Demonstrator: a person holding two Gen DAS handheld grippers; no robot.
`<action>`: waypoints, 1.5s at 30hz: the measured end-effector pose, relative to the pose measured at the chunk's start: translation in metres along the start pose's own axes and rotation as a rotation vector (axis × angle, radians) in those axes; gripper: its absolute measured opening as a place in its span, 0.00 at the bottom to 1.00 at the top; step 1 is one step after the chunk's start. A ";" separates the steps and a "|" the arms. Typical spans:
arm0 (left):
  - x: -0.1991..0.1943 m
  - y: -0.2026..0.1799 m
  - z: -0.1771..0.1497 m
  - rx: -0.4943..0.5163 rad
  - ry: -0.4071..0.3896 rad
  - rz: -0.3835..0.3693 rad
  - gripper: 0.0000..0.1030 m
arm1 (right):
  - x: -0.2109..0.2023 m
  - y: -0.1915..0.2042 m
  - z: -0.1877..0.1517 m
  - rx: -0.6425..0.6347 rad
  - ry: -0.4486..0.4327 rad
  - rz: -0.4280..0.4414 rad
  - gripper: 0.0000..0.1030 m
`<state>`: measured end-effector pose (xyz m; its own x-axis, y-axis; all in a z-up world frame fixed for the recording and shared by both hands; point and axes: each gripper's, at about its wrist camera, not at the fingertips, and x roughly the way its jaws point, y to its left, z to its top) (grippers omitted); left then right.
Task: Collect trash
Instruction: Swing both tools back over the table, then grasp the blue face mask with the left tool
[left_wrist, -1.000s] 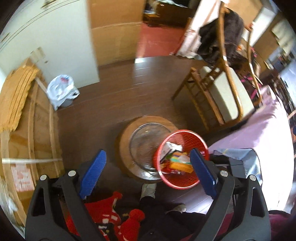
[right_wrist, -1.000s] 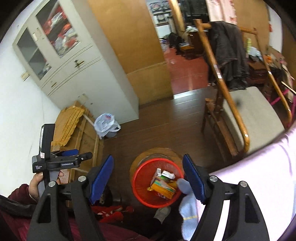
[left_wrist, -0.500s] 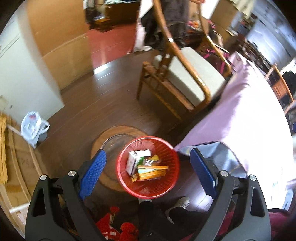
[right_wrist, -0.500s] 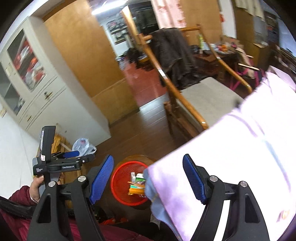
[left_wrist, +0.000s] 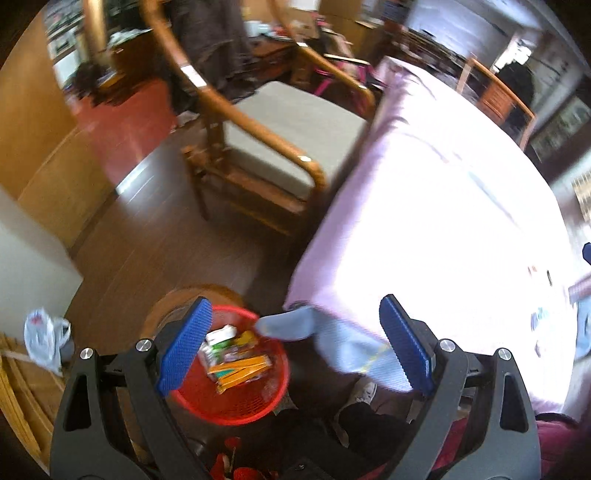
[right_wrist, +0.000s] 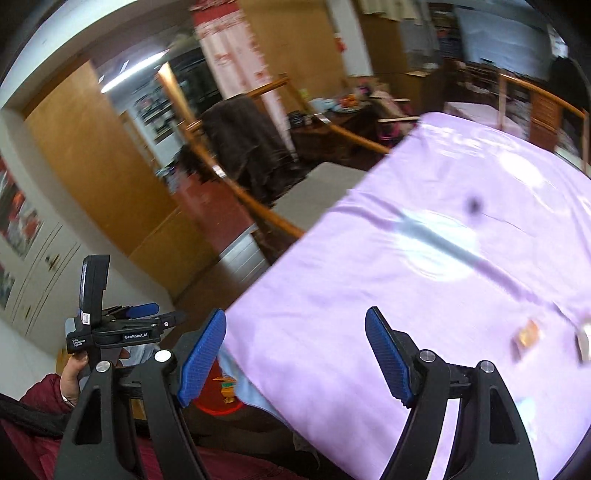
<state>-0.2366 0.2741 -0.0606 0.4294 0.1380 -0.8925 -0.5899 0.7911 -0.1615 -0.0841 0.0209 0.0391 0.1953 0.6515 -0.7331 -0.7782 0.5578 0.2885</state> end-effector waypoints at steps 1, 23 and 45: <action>0.003 -0.009 0.002 0.019 0.002 -0.008 0.86 | -0.006 -0.010 -0.004 0.022 -0.008 -0.014 0.74; 0.061 -0.280 -0.002 0.506 0.102 -0.227 0.86 | -0.137 -0.201 -0.103 0.406 -0.181 -0.285 0.78; 0.130 -0.458 -0.056 0.896 0.235 -0.323 0.86 | -0.205 -0.267 -0.198 0.696 -0.218 -0.503 0.78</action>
<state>0.0510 -0.1037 -0.1263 0.2745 -0.2099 -0.9384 0.3116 0.9426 -0.1197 -0.0348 -0.3636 -0.0092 0.5815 0.2886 -0.7607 -0.0438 0.9447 0.3249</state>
